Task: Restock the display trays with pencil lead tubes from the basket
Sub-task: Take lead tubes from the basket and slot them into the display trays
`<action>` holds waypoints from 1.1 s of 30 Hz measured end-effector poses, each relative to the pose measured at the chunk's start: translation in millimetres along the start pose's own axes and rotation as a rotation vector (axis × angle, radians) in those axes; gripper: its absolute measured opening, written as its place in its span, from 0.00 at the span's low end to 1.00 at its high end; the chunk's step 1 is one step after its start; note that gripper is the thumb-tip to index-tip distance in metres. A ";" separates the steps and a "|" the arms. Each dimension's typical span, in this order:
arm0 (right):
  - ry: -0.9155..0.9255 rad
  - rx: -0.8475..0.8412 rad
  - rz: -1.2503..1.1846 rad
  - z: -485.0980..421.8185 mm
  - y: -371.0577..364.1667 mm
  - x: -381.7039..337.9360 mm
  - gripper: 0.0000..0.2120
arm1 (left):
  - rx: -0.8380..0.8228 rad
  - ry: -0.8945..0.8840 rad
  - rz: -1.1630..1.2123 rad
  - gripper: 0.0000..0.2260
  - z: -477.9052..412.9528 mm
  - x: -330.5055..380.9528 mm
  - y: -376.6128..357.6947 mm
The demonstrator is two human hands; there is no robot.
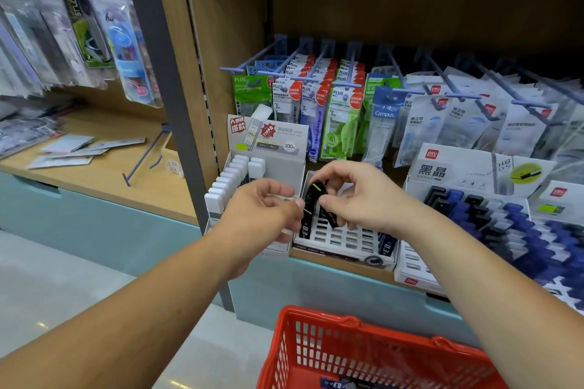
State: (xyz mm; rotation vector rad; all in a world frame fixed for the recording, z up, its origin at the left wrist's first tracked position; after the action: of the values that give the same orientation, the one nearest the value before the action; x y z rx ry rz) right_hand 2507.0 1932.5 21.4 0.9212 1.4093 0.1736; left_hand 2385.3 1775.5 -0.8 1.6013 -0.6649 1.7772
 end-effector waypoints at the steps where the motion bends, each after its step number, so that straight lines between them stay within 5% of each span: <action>1: -0.019 0.034 -0.004 0.0 0.6 3.5 0.12 | 0.007 0.012 -0.069 0.06 -1.7 -6.9 -0.6; 9: -0.071 0.252 0.190 -7.3 1.5 25.5 0.13 | 0.030 -0.001 -0.352 0.04 -11.5 -42.5 -7.2; 26: -0.083 0.162 0.409 -6.5 -11.0 28.0 0.08 | 0.003 -0.004 -0.393 0.07 -11.2 -43.1 -6.0; 30: -0.038 0.075 0.592 0.8 -9.0 18.3 0.22 | -0.012 -0.035 -0.475 0.09 -4.7 -40.0 -3.7; 33: 0.019 0.093 0.633 22.0 -4.4 6.0 0.21 | -0.062 -0.068 -0.552 0.09 9.3 -35.1 -3.3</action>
State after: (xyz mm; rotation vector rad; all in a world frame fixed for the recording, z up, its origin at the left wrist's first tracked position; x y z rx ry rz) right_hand 2526.0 1923.5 11.6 1.4259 1.1091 0.5944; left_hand 2395.6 1766.3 -34.6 1.6130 -0.2621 1.2896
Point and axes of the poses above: each hand's wrist, its own z-axis away from the middle knuckle, its own y-axis out of the back of the hand, x = y × z, the point moved 1 cm from there along -z, towards the middle knuckle, and after that the axes turned 3 degrees about z, right-handed, at the moved point
